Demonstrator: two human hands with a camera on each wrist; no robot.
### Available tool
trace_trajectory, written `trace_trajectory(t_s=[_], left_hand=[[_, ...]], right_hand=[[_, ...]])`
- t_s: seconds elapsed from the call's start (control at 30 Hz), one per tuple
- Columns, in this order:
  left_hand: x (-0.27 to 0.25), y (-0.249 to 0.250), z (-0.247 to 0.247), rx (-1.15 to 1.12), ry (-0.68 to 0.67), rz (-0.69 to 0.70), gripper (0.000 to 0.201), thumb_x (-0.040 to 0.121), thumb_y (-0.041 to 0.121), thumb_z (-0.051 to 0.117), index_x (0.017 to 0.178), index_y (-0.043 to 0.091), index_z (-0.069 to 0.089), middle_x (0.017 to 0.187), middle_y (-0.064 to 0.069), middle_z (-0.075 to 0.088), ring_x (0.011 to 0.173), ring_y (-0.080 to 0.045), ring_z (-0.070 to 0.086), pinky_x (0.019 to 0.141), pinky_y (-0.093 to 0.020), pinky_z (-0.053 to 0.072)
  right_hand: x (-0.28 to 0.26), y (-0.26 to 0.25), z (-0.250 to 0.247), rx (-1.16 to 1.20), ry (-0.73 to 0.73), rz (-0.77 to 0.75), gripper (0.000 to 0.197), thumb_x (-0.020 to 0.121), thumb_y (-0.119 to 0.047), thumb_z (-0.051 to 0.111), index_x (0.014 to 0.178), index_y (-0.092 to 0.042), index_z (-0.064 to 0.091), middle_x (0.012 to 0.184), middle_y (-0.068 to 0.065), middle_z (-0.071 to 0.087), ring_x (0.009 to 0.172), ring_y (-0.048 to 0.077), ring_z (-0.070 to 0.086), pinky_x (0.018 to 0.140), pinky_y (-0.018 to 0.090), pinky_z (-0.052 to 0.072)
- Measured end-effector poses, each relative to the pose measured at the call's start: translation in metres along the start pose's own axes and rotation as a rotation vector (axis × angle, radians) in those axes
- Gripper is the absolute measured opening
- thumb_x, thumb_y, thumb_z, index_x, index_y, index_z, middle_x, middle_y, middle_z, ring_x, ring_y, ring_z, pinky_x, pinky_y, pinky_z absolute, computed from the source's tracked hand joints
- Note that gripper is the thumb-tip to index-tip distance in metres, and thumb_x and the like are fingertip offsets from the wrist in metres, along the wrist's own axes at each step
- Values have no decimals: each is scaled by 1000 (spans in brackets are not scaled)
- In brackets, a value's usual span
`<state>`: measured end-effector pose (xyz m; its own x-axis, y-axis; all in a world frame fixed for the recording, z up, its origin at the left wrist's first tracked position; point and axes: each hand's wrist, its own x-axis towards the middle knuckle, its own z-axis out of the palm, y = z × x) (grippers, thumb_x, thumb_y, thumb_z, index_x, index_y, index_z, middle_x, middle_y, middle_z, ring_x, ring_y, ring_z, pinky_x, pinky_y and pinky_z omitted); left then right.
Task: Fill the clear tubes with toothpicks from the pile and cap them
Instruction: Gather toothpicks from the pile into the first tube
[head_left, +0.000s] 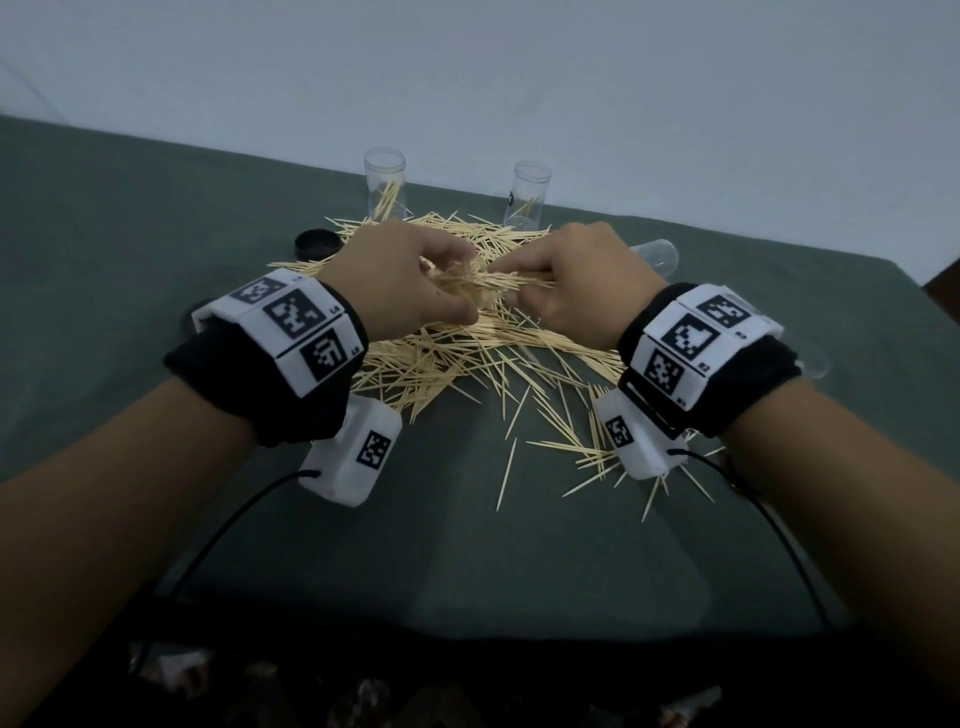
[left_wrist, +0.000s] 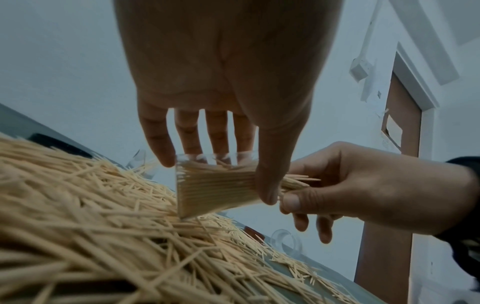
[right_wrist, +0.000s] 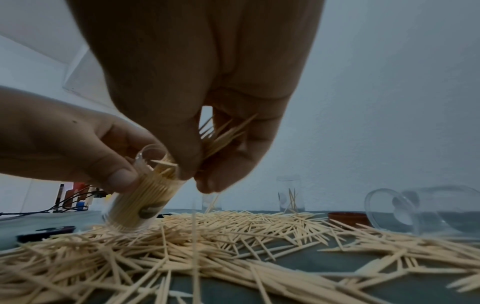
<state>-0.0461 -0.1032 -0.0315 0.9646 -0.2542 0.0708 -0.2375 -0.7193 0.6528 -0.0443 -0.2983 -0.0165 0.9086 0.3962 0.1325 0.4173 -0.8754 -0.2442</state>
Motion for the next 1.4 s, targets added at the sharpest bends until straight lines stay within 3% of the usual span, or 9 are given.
trace_trajectory(t_s=[0.2, 0.47, 0.6, 0.73, 0.83, 0.97, 1.13, 1.3, 1.4], left_hand=[[-3, 3, 3, -27, -27, 26, 44, 73, 37, 82, 115, 33, 68, 98, 15, 68, 97, -9, 63, 65, -13, 42], [-1, 0, 0, -62, -8, -10, 58, 70, 48, 82, 124, 35, 64, 106, 16, 66, 98, -5, 62, 70, -15, 41], [-2, 1, -2, -131, -45, -33, 49, 70, 42, 84, 116, 36, 68, 97, 19, 69, 91, -2, 67, 72, -18, 51], [-4, 5, 3, -146, -87, -13, 46, 70, 39, 85, 113, 37, 69, 93, 17, 72, 87, -5, 69, 69, -21, 57], [-2, 3, 3, -145, -62, -28, 53, 69, 42, 85, 118, 38, 66, 100, 17, 69, 92, -5, 67, 79, -25, 56], [0, -3, -3, -142, -31, -58, 60, 67, 44, 85, 123, 34, 65, 106, 17, 68, 97, -4, 65, 92, -32, 52], [-3, 0, -2, -149, -80, -17, 53, 70, 39, 84, 119, 35, 66, 97, 20, 70, 94, -2, 66, 86, -32, 56], [-4, 2, 0, -165, -96, 6, 48, 71, 41, 83, 116, 36, 68, 93, 20, 70, 93, -1, 66, 79, -26, 57], [-4, -1, -5, -146, -76, 2, 53, 71, 41, 83, 120, 37, 65, 101, 21, 69, 94, 4, 63, 71, -15, 49]], right_hand=[[1, -5, 3, 103, 65, -57, 22, 86, -21, 71, 102, -35, 75, 84, -13, 68, 77, 6, 59, 67, 11, 39], [0, -4, 2, 177, 136, -1, 32, 78, -26, 79, 109, -32, 70, 90, -12, 64, 88, 4, 60, 83, 22, 49], [0, -4, -1, 175, 148, 2, 19, 83, -25, 74, 100, -33, 75, 76, -20, 63, 70, -2, 58, 71, 15, 43], [-1, -5, 1, 99, 100, -39, 27, 84, -18, 71, 105, -34, 74, 88, -12, 69, 76, 1, 56, 68, 11, 38], [2, -1, 3, 115, 107, -21, 31, 82, -22, 75, 110, -35, 71, 97, -14, 66, 85, -1, 53, 80, 17, 40], [3, 1, 2, 220, 191, -6, 22, 82, -20, 75, 103, -27, 74, 89, -14, 64, 82, 0, 58, 81, 15, 46], [0, -4, 2, 207, 229, -38, 14, 85, -17, 72, 95, -26, 78, 83, -17, 67, 77, -3, 59, 73, 4, 41], [-1, -8, 6, 158, 285, -129, 29, 82, 1, 65, 95, -21, 78, 93, -3, 72, 89, 13, 64, 83, 27, 50], [1, -8, 5, 195, 283, -139, 41, 79, 10, 57, 100, -20, 77, 95, -2, 72, 91, 14, 65, 84, 26, 52]])
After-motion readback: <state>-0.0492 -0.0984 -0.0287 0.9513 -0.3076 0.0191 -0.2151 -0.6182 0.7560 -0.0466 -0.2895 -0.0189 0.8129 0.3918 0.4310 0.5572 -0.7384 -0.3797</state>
